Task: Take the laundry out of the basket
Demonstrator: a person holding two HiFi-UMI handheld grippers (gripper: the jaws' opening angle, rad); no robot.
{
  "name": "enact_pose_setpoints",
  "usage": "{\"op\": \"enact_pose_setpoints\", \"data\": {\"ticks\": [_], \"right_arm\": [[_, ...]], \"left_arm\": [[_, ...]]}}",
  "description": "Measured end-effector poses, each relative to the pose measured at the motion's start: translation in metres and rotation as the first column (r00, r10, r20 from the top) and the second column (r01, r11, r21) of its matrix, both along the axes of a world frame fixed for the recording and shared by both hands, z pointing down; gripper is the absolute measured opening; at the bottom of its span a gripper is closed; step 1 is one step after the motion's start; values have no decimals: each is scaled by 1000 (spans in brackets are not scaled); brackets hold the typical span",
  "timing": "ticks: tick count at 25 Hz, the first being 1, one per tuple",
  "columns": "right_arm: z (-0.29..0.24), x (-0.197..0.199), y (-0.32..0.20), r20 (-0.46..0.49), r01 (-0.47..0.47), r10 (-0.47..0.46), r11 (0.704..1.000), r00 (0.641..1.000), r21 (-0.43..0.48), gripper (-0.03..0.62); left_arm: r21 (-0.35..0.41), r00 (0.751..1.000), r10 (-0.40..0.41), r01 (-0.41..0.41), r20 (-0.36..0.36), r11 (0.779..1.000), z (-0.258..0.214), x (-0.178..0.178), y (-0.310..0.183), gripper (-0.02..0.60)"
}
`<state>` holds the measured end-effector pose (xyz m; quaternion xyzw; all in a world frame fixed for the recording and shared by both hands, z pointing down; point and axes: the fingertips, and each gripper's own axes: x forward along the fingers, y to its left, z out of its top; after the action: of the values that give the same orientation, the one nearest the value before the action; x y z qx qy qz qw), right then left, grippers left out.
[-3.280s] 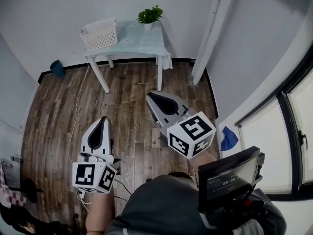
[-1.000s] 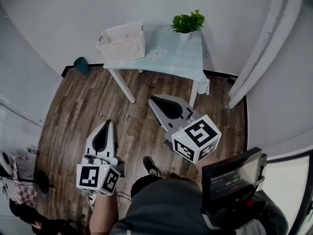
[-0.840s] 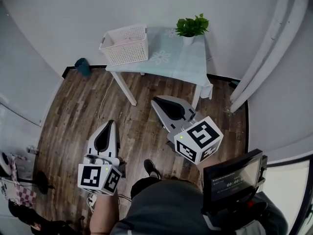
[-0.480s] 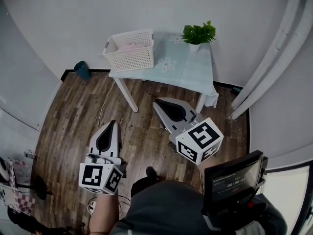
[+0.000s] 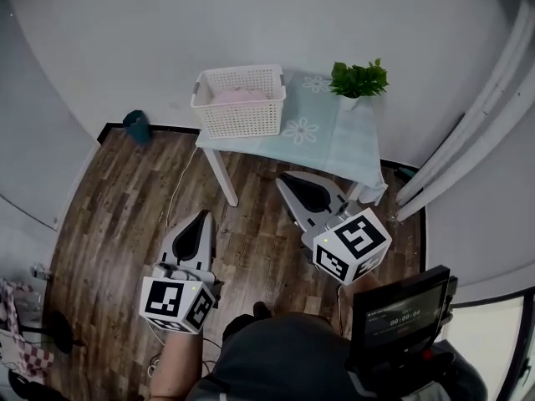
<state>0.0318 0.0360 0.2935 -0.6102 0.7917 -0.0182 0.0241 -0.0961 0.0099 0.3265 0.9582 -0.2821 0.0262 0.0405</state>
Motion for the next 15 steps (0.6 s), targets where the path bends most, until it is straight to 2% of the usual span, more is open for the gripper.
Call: {"op": "enact_pose_setpoints", "data": {"ticks": [7,15], "right_arm": [[6,3,-47,-24,-30,29,999,999,-19,18],[12,49,-98,-11,-33,32,999,999,-22,20]], "left_arm": [[-45,999,31,-33,-34,998,12,-3,-55,8],[-55,999,33,-34,-22,998,14,42,-107,8]]}}
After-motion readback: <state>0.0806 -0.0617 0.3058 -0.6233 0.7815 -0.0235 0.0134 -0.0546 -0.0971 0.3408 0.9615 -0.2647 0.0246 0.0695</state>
